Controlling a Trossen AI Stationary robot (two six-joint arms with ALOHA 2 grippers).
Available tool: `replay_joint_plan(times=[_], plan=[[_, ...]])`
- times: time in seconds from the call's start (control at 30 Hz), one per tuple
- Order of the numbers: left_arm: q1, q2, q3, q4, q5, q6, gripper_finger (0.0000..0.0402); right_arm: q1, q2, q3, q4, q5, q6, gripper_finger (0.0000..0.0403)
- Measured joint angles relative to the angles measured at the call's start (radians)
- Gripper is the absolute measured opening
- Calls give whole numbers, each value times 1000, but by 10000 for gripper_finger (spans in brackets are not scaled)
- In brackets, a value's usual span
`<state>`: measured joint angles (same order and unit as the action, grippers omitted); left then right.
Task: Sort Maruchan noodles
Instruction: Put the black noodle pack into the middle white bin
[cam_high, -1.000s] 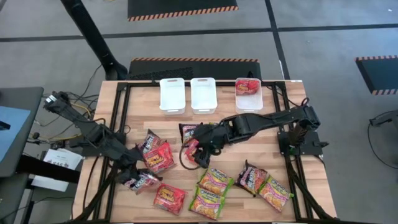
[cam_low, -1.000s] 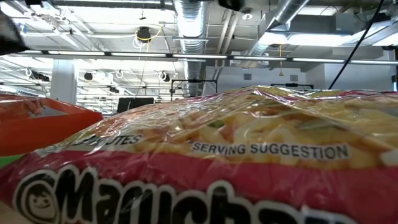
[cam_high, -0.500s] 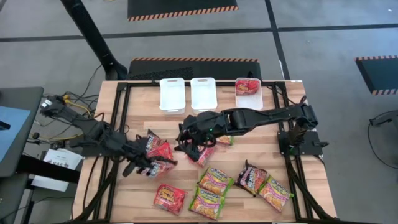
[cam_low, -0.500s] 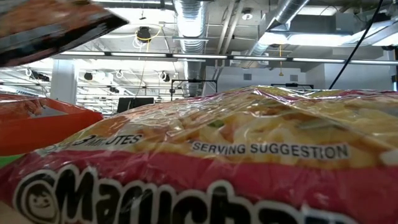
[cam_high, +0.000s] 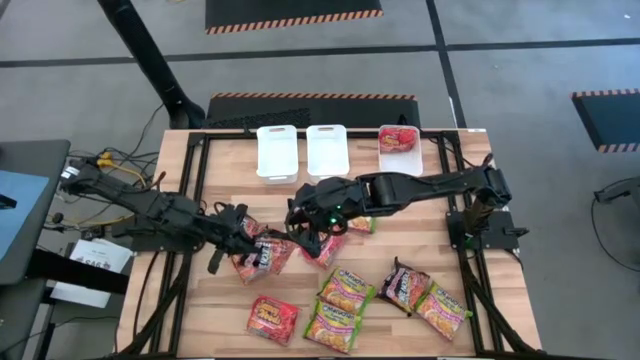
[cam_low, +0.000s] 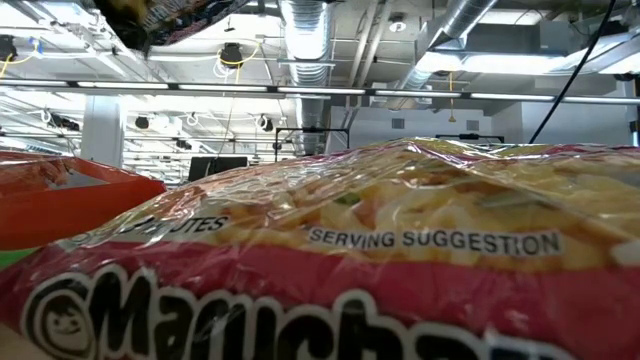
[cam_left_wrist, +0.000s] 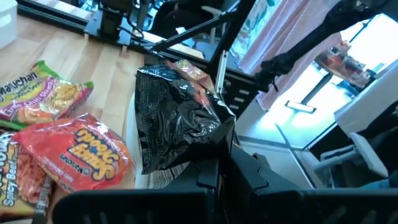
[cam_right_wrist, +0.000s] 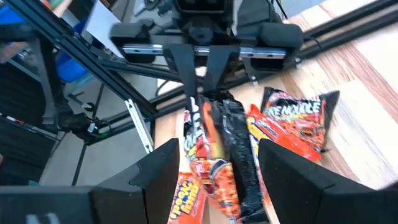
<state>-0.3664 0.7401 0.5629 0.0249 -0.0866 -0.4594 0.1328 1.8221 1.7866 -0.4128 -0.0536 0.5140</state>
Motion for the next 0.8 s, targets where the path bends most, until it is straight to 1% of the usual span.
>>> replay_joint_plan(times=[0.13,0.23,0.33,0.4,0.57,0.63,0.8], plan=[[0,51,0,81,-2,36,0,-5,0,0,-21,0,0,244],[9,92,5,105,-5,49,0,-6,0,0,-44,0,0,244],[22,128,43,73,-3,59,0,-6,-1,0,-59,-1,0,244],[32,153,89,40,3,88,0,-6,-1,0,-71,-2,0,244],[68,220,227,-136,14,145,0,-6,-1,0,-83,-23,-1,244],[80,243,265,-180,31,167,0,-6,-1,0,-85,-24,-3,244],[102,274,324,-191,52,210,0,-6,-1,0,-120,-31,-2,244]])
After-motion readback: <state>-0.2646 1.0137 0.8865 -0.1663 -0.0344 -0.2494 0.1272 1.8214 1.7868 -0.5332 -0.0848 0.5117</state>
